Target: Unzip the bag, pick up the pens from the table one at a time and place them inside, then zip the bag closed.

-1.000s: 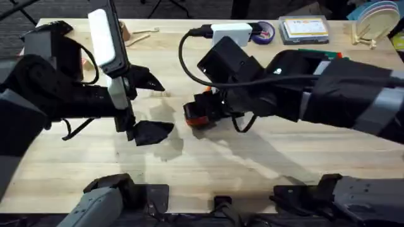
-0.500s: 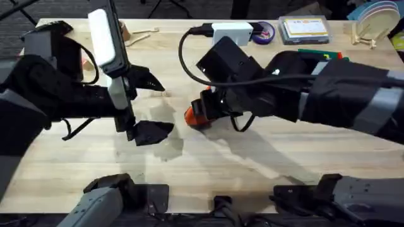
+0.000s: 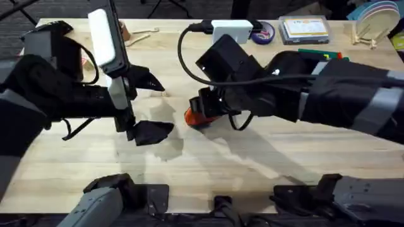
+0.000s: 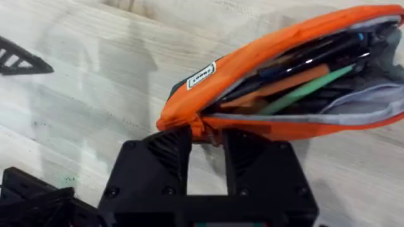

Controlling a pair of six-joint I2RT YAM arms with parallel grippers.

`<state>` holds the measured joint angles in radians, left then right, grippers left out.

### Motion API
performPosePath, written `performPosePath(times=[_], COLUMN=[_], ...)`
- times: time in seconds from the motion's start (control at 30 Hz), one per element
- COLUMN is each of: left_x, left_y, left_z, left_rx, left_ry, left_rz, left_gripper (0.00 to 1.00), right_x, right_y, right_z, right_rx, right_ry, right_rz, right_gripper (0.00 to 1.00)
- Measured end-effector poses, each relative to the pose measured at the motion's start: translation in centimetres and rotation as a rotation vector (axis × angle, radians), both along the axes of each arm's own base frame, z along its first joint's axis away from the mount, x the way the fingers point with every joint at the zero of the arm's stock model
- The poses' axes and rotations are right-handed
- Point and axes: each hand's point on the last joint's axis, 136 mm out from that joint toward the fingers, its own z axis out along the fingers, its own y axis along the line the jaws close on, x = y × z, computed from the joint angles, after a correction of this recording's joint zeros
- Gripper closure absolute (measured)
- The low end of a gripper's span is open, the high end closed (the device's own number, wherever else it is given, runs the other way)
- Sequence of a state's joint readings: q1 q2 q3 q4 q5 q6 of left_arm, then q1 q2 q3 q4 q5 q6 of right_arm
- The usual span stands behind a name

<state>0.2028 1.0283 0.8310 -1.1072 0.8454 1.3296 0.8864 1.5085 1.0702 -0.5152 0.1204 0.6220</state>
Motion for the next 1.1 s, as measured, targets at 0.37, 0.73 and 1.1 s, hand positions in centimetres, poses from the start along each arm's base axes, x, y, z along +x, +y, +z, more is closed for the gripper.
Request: performPosePath(times=[0.37,0.73,1.1], left_x=[0.0,0.0,0.0], left_y=[0.0,0.0,0.0], left_z=[0.0,0.0,0.0], left_rx=[0.0,0.0,0.0], left_ry=[0.0,0.0,0.0], left_rz=[0.0,0.0,0.0], left_gripper=[0.007,0.007,0.007], right_x=[0.2,0.2,0.0], right_y=[0.3,0.3,0.2], right_z=[-0.9,-0.6,2.8], right_rx=[-0.009,-0.008,0.062], right_ry=[0.009,0.002,-0.057], right_rz=[0.001,0.01,0.017], right_gripper=[0.959,0.968,0.968])
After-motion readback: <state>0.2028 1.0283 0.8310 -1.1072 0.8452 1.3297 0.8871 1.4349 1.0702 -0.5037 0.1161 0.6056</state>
